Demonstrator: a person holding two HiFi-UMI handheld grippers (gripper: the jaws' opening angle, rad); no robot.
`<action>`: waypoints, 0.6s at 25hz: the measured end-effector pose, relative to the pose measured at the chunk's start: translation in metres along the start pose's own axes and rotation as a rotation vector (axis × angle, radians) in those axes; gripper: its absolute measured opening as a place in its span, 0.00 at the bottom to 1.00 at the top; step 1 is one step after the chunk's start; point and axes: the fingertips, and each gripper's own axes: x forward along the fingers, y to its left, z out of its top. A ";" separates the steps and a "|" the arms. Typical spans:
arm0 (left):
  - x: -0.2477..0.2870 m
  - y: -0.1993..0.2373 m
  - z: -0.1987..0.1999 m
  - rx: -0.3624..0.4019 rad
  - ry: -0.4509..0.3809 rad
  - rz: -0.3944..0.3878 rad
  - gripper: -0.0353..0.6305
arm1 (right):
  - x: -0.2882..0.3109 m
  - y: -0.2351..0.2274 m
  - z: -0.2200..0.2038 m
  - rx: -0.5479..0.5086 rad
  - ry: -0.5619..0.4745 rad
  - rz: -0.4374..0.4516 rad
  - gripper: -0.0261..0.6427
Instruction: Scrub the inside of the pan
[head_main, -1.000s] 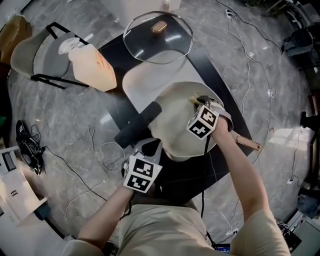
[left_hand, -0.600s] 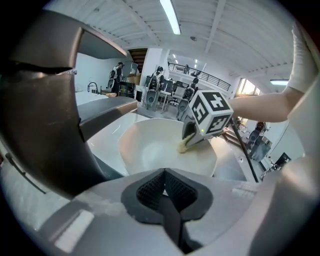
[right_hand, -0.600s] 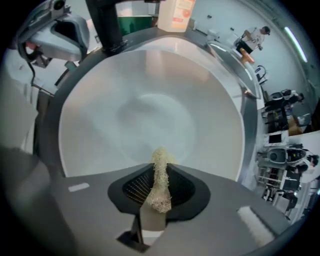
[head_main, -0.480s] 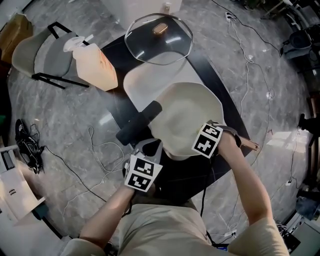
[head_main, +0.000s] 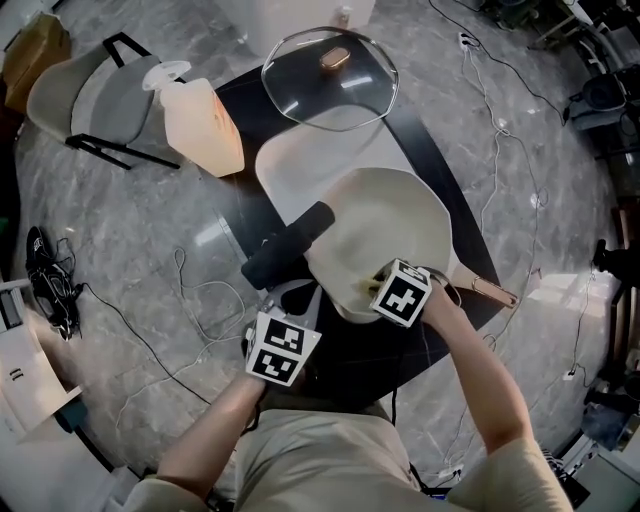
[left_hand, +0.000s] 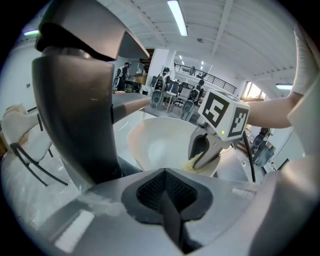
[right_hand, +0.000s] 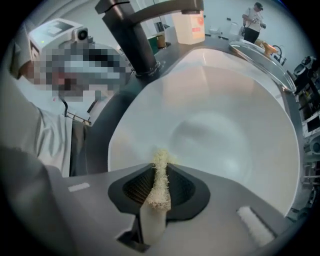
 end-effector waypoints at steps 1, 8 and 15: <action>-0.001 0.001 -0.001 -0.005 0.001 0.001 0.06 | 0.003 0.000 0.009 0.001 -0.020 0.012 0.15; -0.004 0.001 -0.012 -0.048 0.010 0.006 0.06 | 0.015 -0.028 0.062 0.010 -0.174 -0.002 0.16; -0.006 0.012 -0.009 -0.050 -0.020 0.025 0.06 | 0.012 -0.074 0.098 -0.193 -0.217 -0.216 0.17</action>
